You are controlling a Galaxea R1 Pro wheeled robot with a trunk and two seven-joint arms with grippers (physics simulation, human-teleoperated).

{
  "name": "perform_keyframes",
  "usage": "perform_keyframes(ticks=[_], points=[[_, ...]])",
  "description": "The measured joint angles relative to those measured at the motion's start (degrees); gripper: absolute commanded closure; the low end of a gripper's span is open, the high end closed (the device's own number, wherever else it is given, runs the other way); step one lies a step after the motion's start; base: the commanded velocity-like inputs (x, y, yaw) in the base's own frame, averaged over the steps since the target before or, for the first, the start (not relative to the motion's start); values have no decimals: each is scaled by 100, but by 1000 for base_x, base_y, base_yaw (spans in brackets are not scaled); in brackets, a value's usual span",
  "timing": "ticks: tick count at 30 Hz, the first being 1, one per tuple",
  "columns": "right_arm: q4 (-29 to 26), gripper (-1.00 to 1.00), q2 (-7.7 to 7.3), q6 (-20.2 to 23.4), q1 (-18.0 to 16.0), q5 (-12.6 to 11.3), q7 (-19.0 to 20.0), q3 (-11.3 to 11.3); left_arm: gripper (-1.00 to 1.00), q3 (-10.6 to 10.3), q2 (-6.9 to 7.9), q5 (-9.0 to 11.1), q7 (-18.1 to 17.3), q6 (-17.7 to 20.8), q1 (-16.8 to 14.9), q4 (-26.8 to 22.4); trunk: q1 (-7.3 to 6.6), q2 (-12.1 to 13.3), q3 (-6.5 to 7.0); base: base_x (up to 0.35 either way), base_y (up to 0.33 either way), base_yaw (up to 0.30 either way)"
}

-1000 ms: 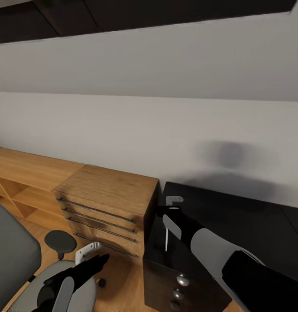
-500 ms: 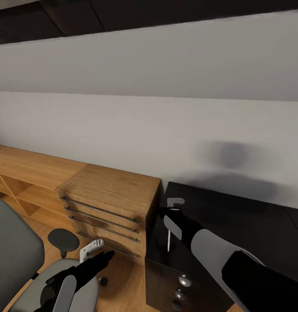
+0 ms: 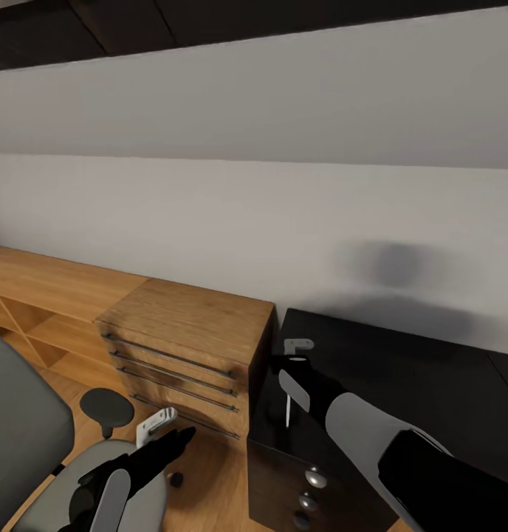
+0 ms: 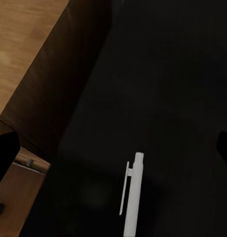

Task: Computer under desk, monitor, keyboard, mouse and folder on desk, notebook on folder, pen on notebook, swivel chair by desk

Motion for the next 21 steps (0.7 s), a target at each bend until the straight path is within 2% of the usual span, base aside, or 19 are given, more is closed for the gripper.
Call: perform_keyframes(ticks=[18,21], points=[[11,-100,0,269,3,-24,-13,-58,-100,0,0,0,0,0,0,0,396,-722,-324,0,0,0],[14,-100,0,335,3,-86,-43,-122,-100,0,0,1,0,0,0,0,396,-724,-324,0,0,0]])
